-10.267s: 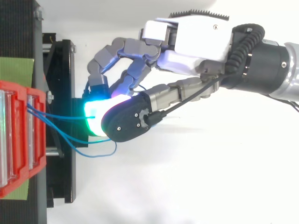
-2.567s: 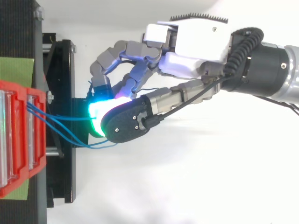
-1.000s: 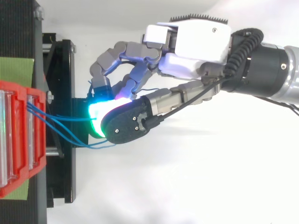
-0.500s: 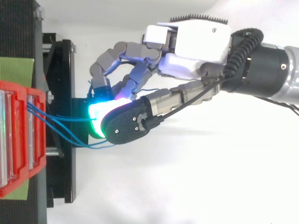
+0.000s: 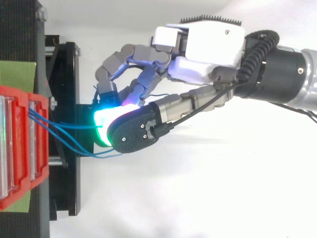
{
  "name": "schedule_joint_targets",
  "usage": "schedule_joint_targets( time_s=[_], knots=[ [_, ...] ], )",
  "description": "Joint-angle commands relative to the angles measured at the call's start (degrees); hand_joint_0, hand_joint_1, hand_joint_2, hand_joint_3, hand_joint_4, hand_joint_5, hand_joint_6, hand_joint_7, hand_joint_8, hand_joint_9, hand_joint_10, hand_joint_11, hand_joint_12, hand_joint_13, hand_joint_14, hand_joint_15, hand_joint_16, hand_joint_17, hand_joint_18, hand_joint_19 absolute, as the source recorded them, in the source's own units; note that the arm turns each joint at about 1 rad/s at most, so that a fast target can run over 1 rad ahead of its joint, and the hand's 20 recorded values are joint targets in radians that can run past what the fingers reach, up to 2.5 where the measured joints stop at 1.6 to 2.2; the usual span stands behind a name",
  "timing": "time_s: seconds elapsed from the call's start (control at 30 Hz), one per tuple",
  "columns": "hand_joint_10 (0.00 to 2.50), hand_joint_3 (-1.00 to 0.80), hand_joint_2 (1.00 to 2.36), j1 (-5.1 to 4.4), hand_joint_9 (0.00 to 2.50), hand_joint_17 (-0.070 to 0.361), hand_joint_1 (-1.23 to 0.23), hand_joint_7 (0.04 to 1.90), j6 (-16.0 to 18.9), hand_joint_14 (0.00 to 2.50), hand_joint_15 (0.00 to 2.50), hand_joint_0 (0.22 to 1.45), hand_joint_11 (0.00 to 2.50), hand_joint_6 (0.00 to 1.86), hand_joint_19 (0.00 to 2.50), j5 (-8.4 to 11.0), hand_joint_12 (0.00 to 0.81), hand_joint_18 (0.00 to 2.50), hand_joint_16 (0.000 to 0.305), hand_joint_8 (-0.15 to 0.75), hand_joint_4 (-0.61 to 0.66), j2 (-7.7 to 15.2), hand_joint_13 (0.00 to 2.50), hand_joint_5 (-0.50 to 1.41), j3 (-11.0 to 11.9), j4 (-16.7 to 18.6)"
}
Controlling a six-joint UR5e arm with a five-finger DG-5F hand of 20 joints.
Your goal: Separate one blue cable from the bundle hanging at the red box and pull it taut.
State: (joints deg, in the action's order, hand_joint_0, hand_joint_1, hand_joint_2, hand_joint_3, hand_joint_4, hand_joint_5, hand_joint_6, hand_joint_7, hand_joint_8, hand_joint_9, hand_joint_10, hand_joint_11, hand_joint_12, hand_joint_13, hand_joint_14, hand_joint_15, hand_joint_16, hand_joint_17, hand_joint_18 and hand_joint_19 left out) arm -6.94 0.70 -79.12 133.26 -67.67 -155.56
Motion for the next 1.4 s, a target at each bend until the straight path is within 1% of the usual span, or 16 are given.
schedule_joint_targets(
  time_s=[0.0, 0.7, 1.37],
  knots=[
    [0.01, -0.17, 1.02, 0.00, 1.04, 0.103, -0.72, 1.23, 0.0, 0.02, 0.56, 0.77, 1.17, 1.01, 0.70, -0.07, 0.356, 0.66, 0.046, 0.353, -0.09, 0.0, 0.70, -0.19, 0.0, 0.0],
    [0.01, -0.17, 1.02, 0.00, 1.05, 0.101, -0.72, 1.23, 0.0, 0.02, 0.58, 0.78, 1.18, 1.01, 0.70, 0.02, 0.338, 0.66, 0.045, 0.355, -0.09, 0.0, 0.68, -0.19, 0.0, 0.0],
    [0.01, -0.17, 1.02, 0.00, 1.04, 0.101, -0.72, 1.23, 0.0, 0.02, 0.57, 0.77, 1.18, 1.01, 0.70, -0.07, 0.340, 0.65, 0.045, 0.345, -0.09, 0.0, 0.66, -0.19, 0.0, 0.0]
  ],
)
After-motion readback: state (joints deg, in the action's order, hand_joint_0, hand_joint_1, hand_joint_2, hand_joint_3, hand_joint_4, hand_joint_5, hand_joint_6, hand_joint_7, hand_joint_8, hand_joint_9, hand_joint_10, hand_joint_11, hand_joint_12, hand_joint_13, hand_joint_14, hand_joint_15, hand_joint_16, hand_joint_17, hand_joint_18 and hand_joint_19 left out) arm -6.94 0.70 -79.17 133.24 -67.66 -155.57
